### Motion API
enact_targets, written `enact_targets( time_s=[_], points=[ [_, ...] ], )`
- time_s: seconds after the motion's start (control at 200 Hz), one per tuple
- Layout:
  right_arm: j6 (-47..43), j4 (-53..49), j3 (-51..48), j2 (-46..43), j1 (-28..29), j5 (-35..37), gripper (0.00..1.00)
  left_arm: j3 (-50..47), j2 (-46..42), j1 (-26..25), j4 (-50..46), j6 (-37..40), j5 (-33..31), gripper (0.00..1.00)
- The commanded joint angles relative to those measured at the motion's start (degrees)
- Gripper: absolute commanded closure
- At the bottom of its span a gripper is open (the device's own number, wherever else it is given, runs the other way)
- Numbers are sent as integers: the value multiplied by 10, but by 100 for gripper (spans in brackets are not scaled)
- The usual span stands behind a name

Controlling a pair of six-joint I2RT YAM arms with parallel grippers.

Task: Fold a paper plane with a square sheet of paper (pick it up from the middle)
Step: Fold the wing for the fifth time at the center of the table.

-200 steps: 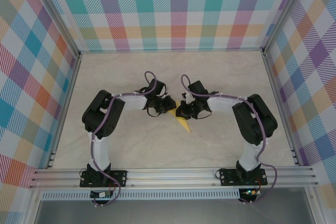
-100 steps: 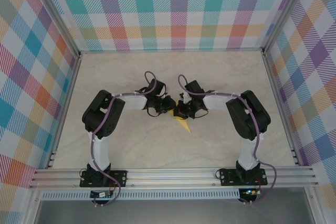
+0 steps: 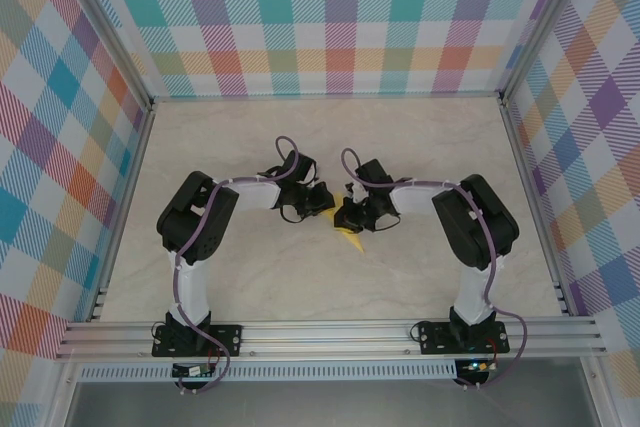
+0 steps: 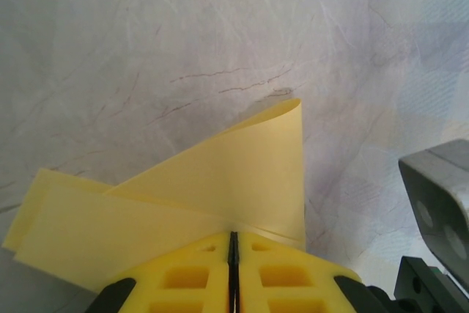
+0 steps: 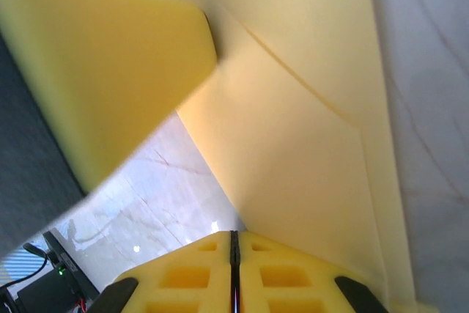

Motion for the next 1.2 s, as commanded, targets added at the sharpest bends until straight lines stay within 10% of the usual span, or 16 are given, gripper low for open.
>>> enact_targets(
  time_s=[0.0, 1.195],
  points=[
    [-8, -57, -39, -12, 2, 5, 90, -17, 28, 9, -57, 7, -36, 91],
    [-52, -92, -186, -239, -66, 21, 72, -13, 31, 10, -42, 6, -8, 88]
  ],
)
